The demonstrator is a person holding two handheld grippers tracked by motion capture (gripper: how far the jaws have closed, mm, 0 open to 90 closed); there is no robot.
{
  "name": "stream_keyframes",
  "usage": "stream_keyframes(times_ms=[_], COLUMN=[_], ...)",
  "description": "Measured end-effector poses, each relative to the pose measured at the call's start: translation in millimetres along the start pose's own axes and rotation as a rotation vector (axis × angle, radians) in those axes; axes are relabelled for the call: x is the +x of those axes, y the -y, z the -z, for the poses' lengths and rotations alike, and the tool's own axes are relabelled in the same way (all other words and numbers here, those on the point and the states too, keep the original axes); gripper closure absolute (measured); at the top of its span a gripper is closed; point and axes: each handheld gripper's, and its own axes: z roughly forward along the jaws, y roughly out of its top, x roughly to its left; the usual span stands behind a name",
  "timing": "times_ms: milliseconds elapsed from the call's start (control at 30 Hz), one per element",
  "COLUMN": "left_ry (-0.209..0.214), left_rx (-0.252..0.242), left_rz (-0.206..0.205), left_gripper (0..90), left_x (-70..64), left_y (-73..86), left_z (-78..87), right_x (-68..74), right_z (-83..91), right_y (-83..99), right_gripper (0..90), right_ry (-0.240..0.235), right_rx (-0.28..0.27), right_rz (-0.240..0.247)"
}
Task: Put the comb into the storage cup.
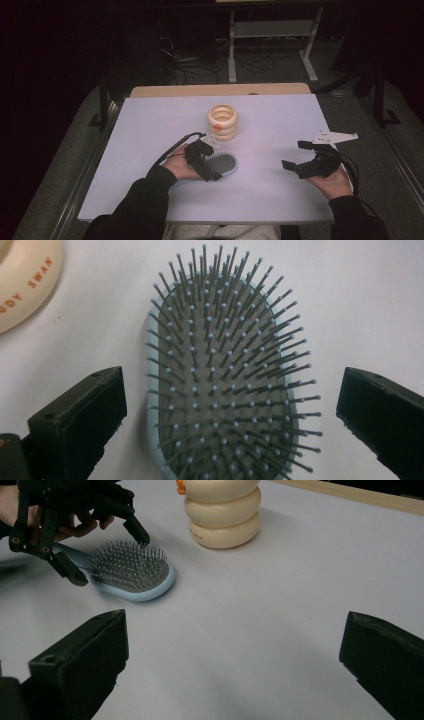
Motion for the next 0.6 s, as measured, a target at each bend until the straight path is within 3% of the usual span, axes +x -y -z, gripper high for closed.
stream_keyframes(times_ms=[167, 600], left_ry=[0.008, -0.023], left_rx=[0.020, 0.033], left_rz=[0.001, -0.018], left_gripper=[0.0, 0.0], left_x=[-0.3, -2.9], left_y=[-0.5, -1.7], left_z=[-7.6, -16.6], right_x=[0.1, 0.1], right_z=[-0.1, -0.2], right_y=[0.0, 0.1], right_gripper=[0.0, 0.0], right_ry=[0.000, -0.001], right_rx=[0.001, 0.001], right_rz=[0.001, 0.000])
